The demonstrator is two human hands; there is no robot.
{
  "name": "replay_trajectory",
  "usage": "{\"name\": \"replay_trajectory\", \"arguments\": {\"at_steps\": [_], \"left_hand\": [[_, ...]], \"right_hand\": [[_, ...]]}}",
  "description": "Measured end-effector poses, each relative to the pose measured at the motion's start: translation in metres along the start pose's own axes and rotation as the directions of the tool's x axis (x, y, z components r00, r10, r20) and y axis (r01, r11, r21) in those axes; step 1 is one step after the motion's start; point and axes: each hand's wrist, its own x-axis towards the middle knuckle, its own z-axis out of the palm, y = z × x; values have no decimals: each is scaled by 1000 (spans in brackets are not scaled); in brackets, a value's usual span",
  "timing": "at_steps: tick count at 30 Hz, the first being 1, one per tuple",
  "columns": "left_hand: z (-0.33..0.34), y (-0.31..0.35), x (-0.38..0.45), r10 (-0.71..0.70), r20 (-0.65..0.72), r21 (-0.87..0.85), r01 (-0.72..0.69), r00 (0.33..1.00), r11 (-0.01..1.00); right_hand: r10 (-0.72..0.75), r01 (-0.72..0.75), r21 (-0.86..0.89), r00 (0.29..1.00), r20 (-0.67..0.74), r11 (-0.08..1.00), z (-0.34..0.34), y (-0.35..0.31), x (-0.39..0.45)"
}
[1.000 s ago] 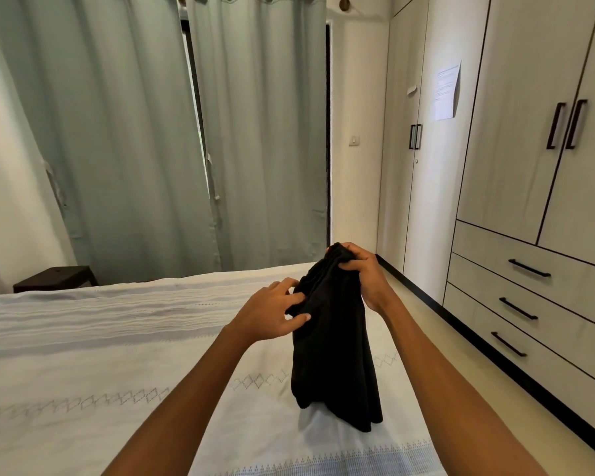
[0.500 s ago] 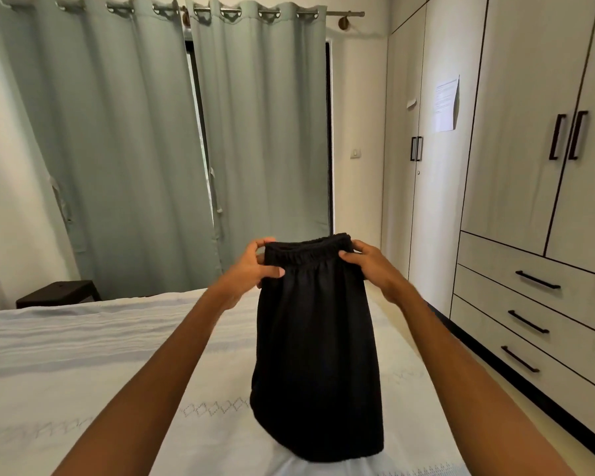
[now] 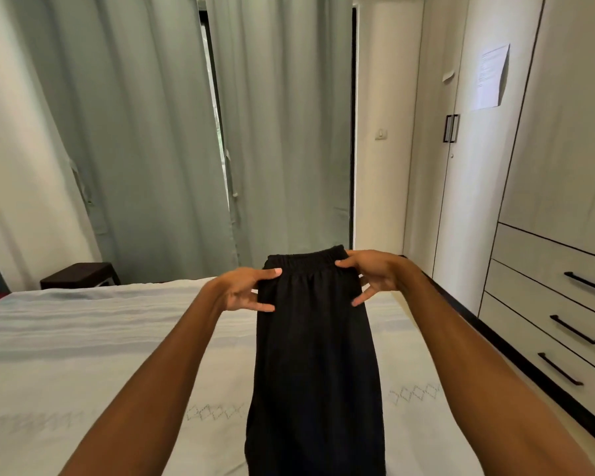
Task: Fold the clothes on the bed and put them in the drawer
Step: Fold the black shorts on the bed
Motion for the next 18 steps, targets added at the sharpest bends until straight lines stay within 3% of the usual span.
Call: {"name": "replay_trajectory", "arguments": {"at_steps": [3, 6, 9, 12, 15, 18], "left_hand": [[8, -2, 34, 124, -129, -73, -134, 984, 988], [17, 9, 55, 347, -245, -42, -367, 905, 929], [22, 28, 58, 537, -301, 93, -536, 788, 839], [16, 41, 60, 638, -315, 173, -618, 703, 767], [12, 32, 58, 661, -286, 229, -621, 694, 750], [13, -5, 56, 613, -229, 278, -553, 756, 785]], "right_hand": [[-102, 112, 82, 988, -112, 990, 2, -2, 35], [-275, 357, 231, 906, -320, 905, 1, -15, 62], [-469, 559, 114, 775, -424, 821, -8, -30, 74], [-624, 653, -83, 668, -405, 753, -25, -43, 75], [-668, 643, -203, 657, -351, 738, -34, -40, 76], [-641, 596, -239, 697, -320, 767, -23, -9, 70]]}}
